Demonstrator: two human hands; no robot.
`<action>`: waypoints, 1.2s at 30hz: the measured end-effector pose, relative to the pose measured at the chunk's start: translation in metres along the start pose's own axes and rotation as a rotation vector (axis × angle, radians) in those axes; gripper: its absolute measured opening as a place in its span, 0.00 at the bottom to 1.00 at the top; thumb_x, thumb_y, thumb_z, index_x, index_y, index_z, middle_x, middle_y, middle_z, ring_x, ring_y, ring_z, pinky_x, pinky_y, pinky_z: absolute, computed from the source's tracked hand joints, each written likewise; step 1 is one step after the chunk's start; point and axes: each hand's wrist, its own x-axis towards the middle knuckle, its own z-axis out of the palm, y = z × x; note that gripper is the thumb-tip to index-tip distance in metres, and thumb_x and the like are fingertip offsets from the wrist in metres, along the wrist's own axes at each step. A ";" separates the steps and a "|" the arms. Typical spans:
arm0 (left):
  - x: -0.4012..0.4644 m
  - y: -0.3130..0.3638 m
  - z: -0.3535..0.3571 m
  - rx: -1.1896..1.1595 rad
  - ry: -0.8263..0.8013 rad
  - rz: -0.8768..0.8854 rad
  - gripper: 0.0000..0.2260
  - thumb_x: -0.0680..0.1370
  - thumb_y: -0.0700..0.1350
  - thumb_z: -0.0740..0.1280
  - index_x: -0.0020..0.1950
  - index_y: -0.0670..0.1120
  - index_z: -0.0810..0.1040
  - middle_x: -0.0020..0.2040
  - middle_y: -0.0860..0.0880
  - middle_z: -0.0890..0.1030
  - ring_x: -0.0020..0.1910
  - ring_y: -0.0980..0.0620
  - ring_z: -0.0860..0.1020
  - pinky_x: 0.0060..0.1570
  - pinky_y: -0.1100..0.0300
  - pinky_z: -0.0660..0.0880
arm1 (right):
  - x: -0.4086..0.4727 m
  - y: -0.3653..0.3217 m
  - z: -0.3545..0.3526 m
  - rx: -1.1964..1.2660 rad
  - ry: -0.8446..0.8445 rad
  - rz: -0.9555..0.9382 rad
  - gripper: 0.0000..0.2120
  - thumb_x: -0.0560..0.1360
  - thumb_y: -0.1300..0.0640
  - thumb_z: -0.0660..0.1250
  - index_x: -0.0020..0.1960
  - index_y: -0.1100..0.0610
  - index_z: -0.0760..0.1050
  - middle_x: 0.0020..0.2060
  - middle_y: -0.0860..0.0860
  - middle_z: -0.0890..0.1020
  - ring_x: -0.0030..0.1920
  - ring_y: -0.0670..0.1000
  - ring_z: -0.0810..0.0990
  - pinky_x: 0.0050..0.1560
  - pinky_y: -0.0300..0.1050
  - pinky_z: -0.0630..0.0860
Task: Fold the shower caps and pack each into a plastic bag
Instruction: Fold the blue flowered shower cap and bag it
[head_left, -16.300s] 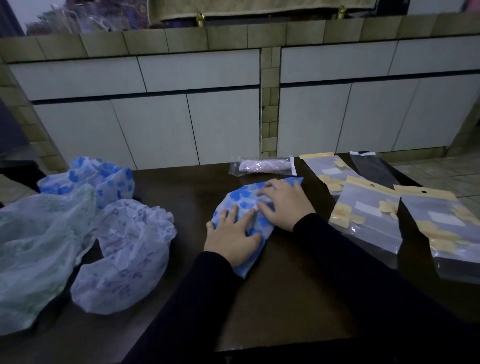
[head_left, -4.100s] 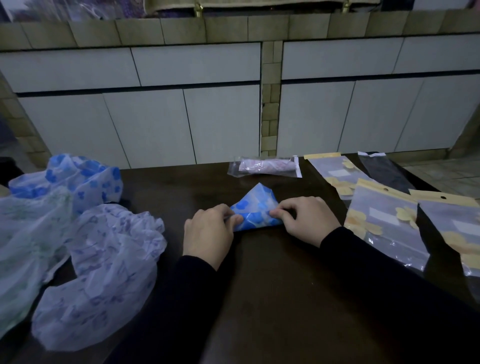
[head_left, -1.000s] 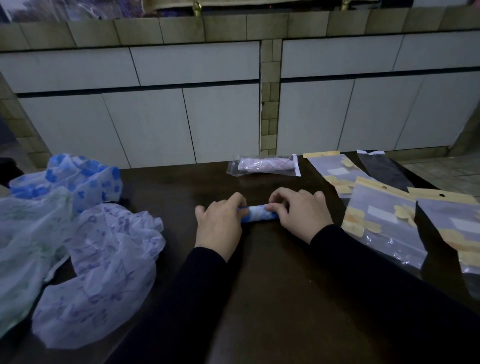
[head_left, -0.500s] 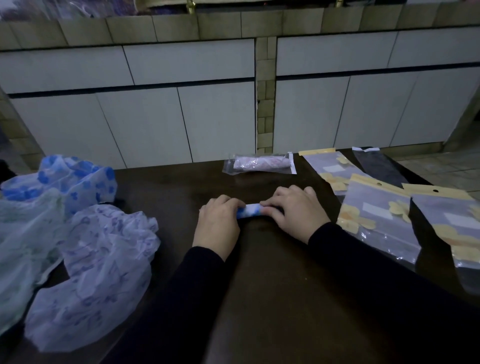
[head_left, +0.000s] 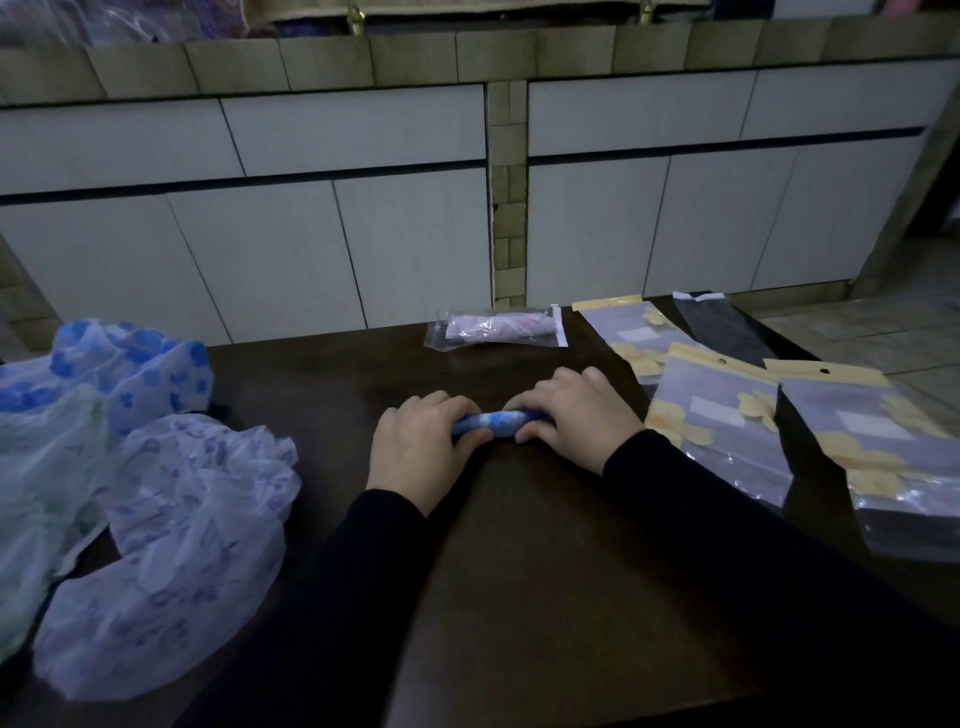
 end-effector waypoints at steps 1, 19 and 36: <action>0.000 0.002 0.000 0.010 0.007 0.018 0.11 0.77 0.58 0.64 0.57 0.57 0.77 0.44 0.59 0.71 0.43 0.59 0.69 0.43 0.61 0.64 | -0.004 0.001 -0.003 -0.001 -0.007 0.013 0.17 0.78 0.47 0.62 0.67 0.41 0.70 0.56 0.44 0.78 0.55 0.47 0.70 0.57 0.47 0.65; -0.008 0.024 0.002 -0.012 0.112 0.014 0.11 0.77 0.56 0.66 0.56 0.55 0.79 0.42 0.58 0.71 0.40 0.59 0.68 0.40 0.61 0.61 | -0.064 0.058 -0.049 -0.039 -0.160 0.102 0.11 0.71 0.59 0.61 0.45 0.43 0.71 0.52 0.42 0.75 0.58 0.50 0.68 0.61 0.50 0.63; -0.006 -0.009 -0.006 -0.158 0.194 -0.298 0.10 0.78 0.55 0.64 0.56 0.54 0.78 0.42 0.56 0.72 0.41 0.55 0.71 0.43 0.57 0.63 | -0.012 -0.003 -0.054 -0.052 0.400 -0.153 0.06 0.76 0.49 0.66 0.50 0.48 0.78 0.48 0.45 0.79 0.50 0.49 0.75 0.50 0.43 0.56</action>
